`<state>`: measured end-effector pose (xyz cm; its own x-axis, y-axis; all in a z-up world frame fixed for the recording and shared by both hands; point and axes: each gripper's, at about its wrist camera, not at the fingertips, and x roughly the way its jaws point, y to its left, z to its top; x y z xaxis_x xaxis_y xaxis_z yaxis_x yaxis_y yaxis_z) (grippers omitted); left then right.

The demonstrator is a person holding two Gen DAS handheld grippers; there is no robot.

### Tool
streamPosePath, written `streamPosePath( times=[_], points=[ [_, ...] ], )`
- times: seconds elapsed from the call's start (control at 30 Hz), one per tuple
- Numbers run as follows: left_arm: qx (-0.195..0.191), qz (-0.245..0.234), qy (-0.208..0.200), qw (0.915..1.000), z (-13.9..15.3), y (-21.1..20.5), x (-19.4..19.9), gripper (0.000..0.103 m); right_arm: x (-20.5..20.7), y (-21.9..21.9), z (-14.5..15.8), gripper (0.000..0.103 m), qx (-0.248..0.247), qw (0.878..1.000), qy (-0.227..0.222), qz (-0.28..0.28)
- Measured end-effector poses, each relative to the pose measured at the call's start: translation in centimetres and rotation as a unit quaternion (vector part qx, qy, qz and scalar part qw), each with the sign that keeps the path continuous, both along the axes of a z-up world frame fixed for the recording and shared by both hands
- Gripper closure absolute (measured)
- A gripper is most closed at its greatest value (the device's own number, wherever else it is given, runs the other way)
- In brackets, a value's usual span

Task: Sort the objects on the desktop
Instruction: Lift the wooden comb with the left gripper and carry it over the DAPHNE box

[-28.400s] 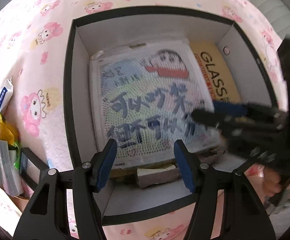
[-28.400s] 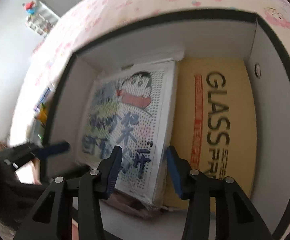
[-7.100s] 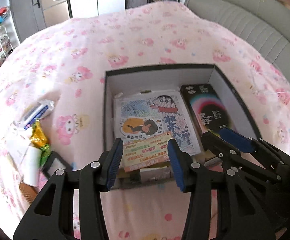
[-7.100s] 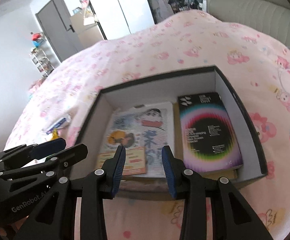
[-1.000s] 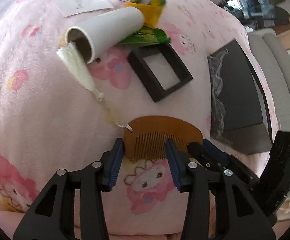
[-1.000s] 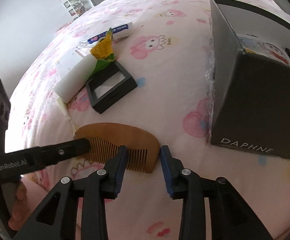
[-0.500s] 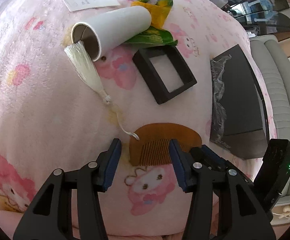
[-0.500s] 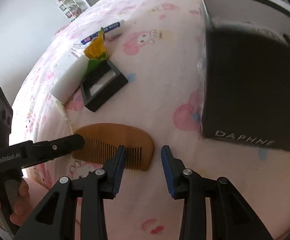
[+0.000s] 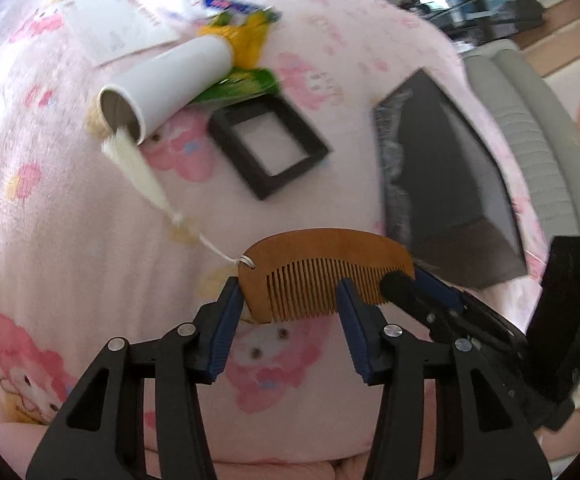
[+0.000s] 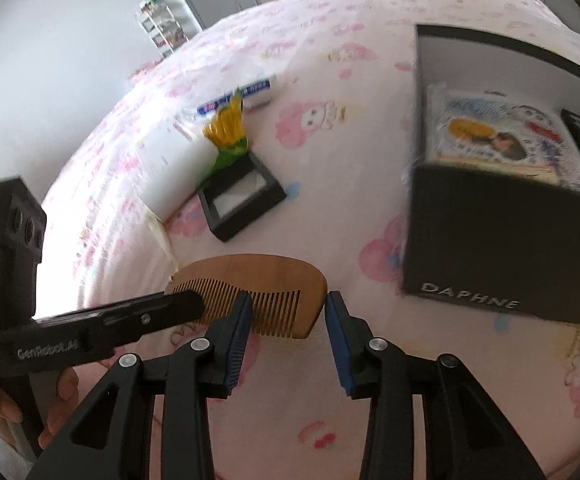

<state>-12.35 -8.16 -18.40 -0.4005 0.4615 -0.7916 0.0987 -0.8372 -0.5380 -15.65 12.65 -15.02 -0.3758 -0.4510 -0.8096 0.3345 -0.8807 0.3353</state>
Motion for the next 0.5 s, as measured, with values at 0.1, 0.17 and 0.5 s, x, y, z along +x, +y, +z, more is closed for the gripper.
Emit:
streamPosePath(
  times=[0.1, 0.17, 0.5],
  points=[
    [0.005, -0.008, 0.011, 0.9999, 1.0, 0.6, 0.4, 0.055, 0.3, 1.0, 1.2, 0.068, -0.016, 1.0, 0.008, -0.004],
    [0.005, -0.011, 0.013, 0.9998, 1.5, 1.2, 0.4, 0.055, 0.4, 1.4, 2.1, 0.068, -0.016, 1.0, 0.018, -0.007],
    [0.007, -0.038, 0.059, 0.9975, 7.4, 4.4, -0.7, 0.055, 0.2, 5.2, 6.7, 0.068, -0.045, 0.996, 0.071, -0.03]
  ],
)
